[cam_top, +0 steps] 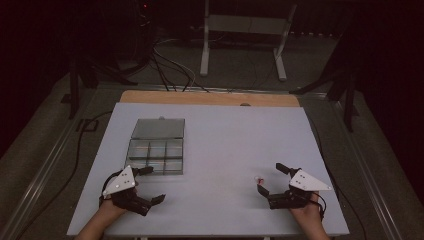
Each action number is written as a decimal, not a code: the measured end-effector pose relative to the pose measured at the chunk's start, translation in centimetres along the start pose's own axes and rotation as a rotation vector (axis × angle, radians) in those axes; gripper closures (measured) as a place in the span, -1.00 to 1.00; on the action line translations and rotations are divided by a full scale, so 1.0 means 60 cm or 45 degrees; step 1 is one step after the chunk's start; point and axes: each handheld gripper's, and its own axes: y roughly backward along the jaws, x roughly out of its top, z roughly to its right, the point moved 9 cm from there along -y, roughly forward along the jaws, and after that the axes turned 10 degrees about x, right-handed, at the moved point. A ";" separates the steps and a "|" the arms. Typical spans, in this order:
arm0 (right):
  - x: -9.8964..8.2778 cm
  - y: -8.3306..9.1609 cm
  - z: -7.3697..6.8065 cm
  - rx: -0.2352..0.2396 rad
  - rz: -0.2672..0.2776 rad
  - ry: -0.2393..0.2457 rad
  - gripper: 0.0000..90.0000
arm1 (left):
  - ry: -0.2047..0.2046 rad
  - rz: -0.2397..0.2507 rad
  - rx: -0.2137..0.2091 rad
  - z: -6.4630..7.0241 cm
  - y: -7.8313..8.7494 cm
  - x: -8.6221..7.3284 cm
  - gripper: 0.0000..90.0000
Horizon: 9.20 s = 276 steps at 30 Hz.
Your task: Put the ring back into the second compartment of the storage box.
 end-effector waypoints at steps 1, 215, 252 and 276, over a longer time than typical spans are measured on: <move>-0.001 0.001 0.001 0.001 -0.003 -0.003 -1.00 | -0.003 -0.003 0.002 0.000 0.000 -0.001 -0.98; -0.043 -0.091 0.001 -0.064 -0.579 -0.182 0.58 | 0.000 -0.038 0.011 -0.001 -0.001 -0.006 -0.98; 0.006 -0.147 -0.027 0.026 -0.577 -0.099 0.58 | -0.004 -0.035 0.008 0.001 0.000 -0.005 -0.98; 0.047 -0.188 -0.041 0.078 -0.566 -0.054 0.58 | -0.009 -0.031 0.007 0.001 0.000 -0.005 -0.98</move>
